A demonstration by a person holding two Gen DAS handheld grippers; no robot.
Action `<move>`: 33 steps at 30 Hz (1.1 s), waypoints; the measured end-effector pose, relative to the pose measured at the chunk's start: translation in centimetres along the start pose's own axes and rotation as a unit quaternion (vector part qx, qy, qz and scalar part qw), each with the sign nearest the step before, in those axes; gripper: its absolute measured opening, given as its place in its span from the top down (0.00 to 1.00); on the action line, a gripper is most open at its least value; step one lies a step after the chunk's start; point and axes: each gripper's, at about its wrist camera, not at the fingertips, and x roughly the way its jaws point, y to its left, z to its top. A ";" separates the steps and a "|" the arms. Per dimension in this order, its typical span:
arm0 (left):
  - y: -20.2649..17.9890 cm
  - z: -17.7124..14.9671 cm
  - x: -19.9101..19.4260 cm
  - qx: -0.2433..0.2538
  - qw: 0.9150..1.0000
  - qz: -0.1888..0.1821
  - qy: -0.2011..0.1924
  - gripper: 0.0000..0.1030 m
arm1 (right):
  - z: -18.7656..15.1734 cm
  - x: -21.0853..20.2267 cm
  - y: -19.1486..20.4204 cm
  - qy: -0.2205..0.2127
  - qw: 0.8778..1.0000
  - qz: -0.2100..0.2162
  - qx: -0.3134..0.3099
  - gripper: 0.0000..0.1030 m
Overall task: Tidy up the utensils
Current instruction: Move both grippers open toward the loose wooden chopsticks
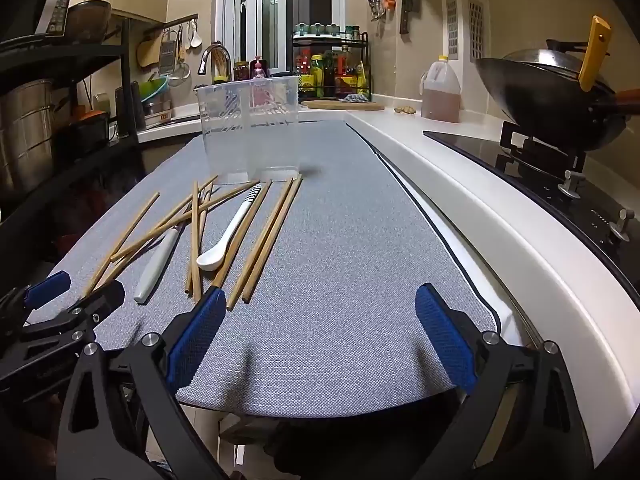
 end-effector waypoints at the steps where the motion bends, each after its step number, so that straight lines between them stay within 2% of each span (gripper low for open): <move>1: -0.1 0.1 0.0 0.000 1.000 0.000 -0.001 0.14 | 0.0 0.0 0.0 -0.001 1.000 0.000 0.000 0.09; 27: -0.8 0.3 -0.2 0.004 1.000 -0.005 -0.006 0.14 | 0.4 -0.9 -0.5 -0.009 1.000 -0.006 -0.001 0.09; 33: -0.9 0.3 -0.2 0.005 1.000 -0.005 -0.005 0.15 | 0.5 -1.0 -0.8 -0.021 1.000 -0.012 0.002 0.17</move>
